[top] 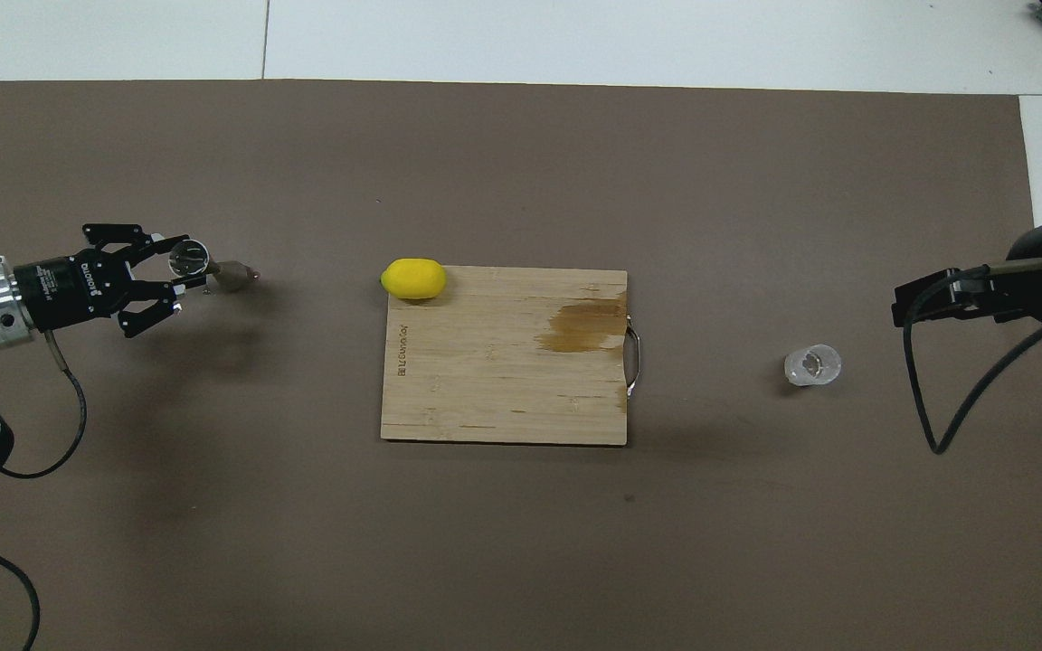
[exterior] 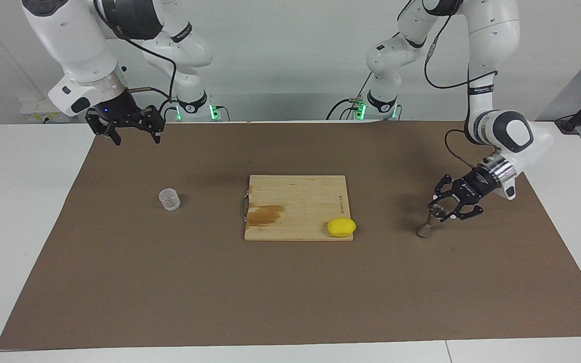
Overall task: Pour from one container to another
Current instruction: 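Lift the metal cup with the left gripper and carry it over the board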
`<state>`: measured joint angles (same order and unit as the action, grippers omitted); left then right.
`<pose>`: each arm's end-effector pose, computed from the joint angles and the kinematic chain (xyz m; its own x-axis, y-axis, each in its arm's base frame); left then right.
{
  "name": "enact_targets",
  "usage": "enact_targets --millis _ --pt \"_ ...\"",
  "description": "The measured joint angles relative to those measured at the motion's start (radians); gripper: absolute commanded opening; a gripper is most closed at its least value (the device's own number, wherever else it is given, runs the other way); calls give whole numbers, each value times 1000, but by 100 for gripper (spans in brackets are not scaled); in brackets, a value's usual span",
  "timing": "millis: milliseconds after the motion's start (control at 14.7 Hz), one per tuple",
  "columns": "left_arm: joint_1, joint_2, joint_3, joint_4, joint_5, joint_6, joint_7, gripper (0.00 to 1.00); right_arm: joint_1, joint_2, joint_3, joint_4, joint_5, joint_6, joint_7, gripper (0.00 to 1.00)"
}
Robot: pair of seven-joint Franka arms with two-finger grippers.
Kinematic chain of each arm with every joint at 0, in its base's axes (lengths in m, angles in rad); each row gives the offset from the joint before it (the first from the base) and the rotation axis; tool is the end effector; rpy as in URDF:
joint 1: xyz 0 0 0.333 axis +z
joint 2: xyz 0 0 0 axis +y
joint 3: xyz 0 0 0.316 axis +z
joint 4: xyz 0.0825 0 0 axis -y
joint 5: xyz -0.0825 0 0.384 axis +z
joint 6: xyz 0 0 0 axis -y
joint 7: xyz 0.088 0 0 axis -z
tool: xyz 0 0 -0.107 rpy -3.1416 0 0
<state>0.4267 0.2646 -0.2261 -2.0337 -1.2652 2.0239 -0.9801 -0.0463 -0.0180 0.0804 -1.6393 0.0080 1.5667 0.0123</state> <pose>0.5852 0.0673 0.3330 -0.1853 0.4009 -0.8972 0.9257 0.3777 -0.0224 0.5462 0.0199 0.6018 0.9983 0.0217 -0.0547 0.0214 -0.9998 -0.0059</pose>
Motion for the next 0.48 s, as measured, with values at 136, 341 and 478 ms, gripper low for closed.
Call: enact_targets --millis 136,341,478 --pt "-1 -2 -62 32 -12 -1 -50 0 0 0 0 0 0 0 0 100" --pt "-5 -21 -168 65 -47 3 -115 0 0 0 0 0 0 0 0 100" --pt "-35 -48 -223 70 -85 50 -170 0 0 0 0 0 0 0 0 100"
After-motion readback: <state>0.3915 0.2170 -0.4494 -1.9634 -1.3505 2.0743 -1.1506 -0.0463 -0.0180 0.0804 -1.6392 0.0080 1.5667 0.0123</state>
